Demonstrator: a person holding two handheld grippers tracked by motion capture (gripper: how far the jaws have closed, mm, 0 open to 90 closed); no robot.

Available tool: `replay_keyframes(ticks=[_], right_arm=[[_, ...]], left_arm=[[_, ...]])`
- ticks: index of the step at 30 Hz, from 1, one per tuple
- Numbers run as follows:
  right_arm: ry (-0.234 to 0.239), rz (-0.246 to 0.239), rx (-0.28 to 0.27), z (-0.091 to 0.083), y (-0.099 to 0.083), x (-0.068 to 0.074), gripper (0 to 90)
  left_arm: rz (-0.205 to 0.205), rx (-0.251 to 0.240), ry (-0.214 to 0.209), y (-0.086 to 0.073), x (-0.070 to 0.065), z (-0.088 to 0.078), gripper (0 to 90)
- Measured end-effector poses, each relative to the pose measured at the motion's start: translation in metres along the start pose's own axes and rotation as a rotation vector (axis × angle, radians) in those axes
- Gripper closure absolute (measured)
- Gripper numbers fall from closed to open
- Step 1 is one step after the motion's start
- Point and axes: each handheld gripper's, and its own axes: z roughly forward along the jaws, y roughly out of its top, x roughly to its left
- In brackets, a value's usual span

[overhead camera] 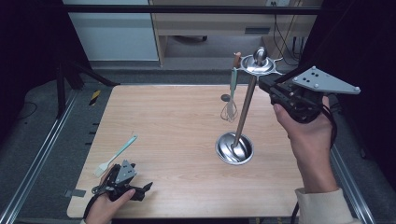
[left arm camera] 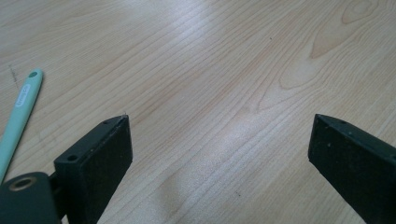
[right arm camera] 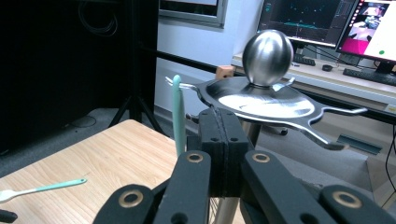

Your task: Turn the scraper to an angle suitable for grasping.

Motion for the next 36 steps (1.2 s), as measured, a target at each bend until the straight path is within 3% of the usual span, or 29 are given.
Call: replay_keyframes(ticks=[11, 19, 28, 36], right_arm=[[0.002, -0.004, 0.0, 0.006, 0.002, 0.006, 90.0], [-0.017, -0.033, 0.015, 0.013, 0.005, 0.015, 90.0], [-0.024, -0.025, 0.018, 0.02, 0.007, 0.019, 90.0], [-0.021, -0.028, -0.007, 0.014, 0.001, 0.023, 90.0]], left_arm=[[0.003, 0.004, -0.003, 0.0, 0.0, 0.001, 6.2], [0.003, 0.005, -0.004, 0.0, 0.0, 0.001, 6.2], [0.002, 0.006, -0.005, 0.0, 0.0, 0.002, 6.2], [-0.001, 0.007, 0.002, 0.0, 0.002, 0.001, 6.2]])
